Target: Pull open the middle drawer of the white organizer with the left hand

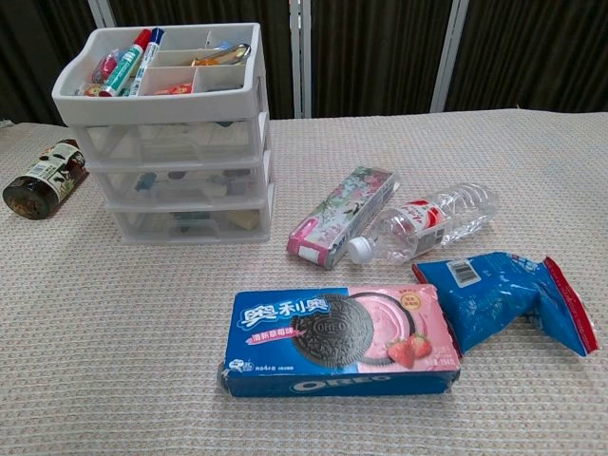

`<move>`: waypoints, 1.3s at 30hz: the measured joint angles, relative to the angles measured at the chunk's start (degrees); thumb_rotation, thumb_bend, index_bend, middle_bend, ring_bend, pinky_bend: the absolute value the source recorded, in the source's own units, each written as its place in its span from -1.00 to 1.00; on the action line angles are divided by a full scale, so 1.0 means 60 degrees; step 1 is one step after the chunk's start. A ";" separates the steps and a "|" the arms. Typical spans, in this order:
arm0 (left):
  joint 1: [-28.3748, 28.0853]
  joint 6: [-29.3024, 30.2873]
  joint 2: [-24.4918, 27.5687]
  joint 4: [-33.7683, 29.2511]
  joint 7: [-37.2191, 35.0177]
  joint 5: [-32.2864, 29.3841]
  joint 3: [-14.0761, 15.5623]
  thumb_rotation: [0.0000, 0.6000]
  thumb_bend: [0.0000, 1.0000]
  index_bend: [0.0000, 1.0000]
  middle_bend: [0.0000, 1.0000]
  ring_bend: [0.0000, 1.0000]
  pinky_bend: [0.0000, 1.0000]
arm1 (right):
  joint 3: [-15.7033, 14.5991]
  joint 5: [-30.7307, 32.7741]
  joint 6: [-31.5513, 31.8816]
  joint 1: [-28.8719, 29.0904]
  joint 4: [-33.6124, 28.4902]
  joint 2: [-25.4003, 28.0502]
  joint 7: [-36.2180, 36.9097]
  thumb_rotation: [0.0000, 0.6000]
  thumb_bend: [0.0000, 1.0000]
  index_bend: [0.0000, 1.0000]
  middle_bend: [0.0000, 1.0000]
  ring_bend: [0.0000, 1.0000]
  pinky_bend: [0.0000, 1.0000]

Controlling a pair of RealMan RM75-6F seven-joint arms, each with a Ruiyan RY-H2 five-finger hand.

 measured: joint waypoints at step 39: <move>-0.1036 -0.2075 -0.0464 -0.0804 -0.3753 0.0082 -0.0119 1.00 0.10 -1.00 0.57 0.63 0.27 | -0.0117 0.0042 -0.0167 -0.0079 -0.0362 0.0213 0.0348 1.00 -0.87 -1.00 -1.00 -1.00 -1.00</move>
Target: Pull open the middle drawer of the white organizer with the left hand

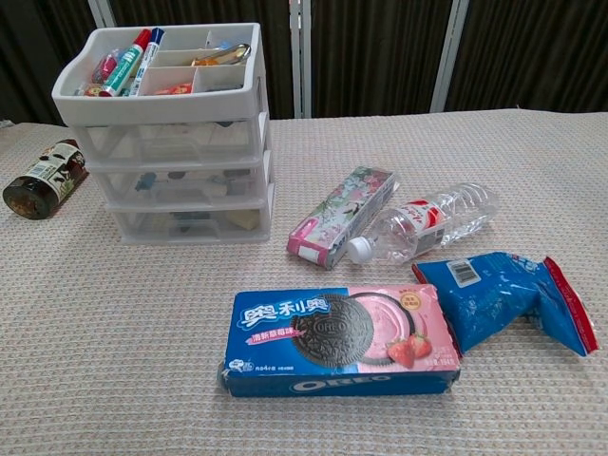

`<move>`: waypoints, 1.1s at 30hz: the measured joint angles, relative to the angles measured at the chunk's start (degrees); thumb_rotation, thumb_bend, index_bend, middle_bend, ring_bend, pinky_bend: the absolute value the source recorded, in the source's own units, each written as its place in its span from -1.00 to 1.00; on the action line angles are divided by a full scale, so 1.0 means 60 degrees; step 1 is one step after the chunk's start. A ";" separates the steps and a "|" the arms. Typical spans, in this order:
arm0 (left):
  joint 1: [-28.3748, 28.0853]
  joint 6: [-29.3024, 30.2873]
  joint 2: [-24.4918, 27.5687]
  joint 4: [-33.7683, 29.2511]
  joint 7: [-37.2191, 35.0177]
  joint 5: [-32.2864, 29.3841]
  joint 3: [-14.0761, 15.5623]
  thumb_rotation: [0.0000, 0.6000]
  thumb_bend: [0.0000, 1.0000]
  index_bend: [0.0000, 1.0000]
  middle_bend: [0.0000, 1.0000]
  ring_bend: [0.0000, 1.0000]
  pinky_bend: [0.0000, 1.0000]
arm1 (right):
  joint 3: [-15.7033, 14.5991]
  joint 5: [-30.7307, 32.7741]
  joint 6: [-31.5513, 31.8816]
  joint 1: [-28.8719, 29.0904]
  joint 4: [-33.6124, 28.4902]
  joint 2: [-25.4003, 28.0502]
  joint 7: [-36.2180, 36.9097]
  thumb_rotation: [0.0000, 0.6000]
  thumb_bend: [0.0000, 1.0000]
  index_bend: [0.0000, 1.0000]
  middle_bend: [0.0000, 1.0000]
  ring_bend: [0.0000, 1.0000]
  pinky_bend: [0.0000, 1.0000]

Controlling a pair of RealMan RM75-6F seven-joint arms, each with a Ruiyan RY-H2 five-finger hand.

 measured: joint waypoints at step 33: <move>-0.3223 -0.4495 -0.1402 0.0189 -0.0115 -0.3979 -0.1049 1.00 0.16 -1.00 0.58 0.64 0.30 | -0.0152 -0.0090 -0.0267 0.0045 -0.0154 0.0036 -0.0072 1.00 -0.87 -1.00 -1.00 -1.00 -1.00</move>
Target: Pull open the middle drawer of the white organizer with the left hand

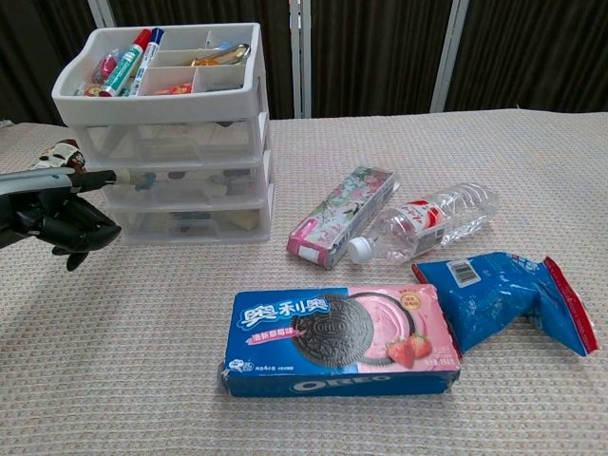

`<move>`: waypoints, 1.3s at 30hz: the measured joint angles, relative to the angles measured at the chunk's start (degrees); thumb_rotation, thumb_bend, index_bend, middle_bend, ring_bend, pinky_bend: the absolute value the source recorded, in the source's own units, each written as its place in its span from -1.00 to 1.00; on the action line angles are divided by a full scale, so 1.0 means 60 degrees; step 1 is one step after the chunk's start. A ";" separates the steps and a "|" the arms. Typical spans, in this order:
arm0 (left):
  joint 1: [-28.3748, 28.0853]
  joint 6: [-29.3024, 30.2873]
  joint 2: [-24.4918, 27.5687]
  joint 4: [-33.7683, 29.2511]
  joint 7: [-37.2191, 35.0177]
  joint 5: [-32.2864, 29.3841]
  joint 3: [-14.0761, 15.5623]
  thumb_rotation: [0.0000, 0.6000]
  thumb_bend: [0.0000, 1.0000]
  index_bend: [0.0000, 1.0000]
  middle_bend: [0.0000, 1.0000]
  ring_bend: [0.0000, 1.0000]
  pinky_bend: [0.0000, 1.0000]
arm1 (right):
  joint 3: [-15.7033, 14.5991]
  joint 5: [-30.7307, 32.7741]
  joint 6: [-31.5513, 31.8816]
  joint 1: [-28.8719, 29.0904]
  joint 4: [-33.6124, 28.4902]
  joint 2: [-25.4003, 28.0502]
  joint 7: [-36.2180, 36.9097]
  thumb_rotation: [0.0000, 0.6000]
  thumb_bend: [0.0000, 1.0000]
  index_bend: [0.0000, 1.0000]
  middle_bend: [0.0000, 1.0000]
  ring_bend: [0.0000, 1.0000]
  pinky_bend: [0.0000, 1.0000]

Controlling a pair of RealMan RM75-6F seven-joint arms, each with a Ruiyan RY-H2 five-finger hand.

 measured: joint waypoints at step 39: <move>-0.1101 -0.0494 -0.1579 0.0740 0.0781 -0.1429 -0.0331 1.00 0.16 -0.96 0.58 0.64 0.30 | -0.0011 -0.0089 0.0082 -0.0031 -0.0175 0.0204 0.0357 1.00 -0.87 -1.00 -1.00 -1.00 -1.00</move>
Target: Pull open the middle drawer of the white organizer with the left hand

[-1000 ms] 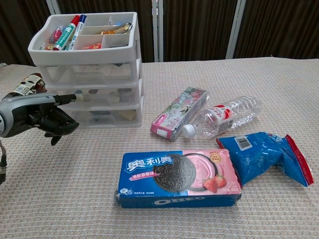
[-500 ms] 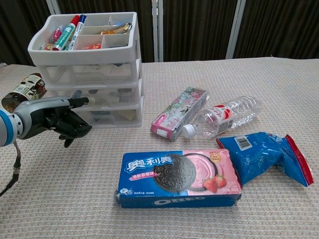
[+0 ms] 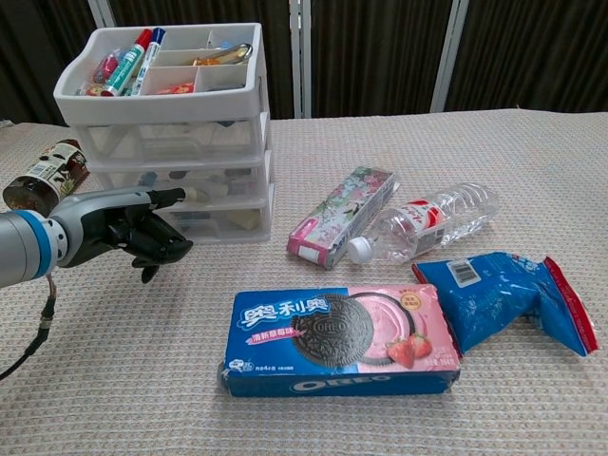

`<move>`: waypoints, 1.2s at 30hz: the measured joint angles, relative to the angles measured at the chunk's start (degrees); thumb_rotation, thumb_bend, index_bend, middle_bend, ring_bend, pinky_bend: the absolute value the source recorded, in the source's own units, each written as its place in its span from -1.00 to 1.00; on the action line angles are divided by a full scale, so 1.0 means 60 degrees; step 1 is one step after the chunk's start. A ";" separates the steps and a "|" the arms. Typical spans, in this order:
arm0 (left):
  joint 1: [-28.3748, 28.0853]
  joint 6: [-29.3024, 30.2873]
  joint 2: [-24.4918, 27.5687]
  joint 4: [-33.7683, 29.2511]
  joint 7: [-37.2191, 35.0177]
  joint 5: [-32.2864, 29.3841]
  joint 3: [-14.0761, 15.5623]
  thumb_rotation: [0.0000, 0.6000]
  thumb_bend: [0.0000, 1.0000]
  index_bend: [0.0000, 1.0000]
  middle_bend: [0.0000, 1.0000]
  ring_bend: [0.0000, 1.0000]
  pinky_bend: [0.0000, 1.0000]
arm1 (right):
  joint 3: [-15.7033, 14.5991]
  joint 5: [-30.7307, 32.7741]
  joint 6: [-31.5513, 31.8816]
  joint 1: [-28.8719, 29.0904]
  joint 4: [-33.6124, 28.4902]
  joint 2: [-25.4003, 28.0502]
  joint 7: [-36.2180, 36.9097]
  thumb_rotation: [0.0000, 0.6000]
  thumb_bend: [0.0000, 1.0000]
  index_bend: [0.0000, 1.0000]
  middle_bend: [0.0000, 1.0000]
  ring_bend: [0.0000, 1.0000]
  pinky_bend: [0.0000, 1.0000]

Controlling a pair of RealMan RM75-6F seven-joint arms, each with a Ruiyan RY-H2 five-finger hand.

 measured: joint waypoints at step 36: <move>0.0742 -0.0104 0.0043 -0.0039 -0.1705 0.1672 0.0289 1.00 0.17 -0.66 0.59 0.64 0.30 | -0.0017 0.0021 -0.0060 0.0003 -0.0055 -0.0019 -0.0094 1.00 -0.87 -1.00 -1.00 -1.00 -1.00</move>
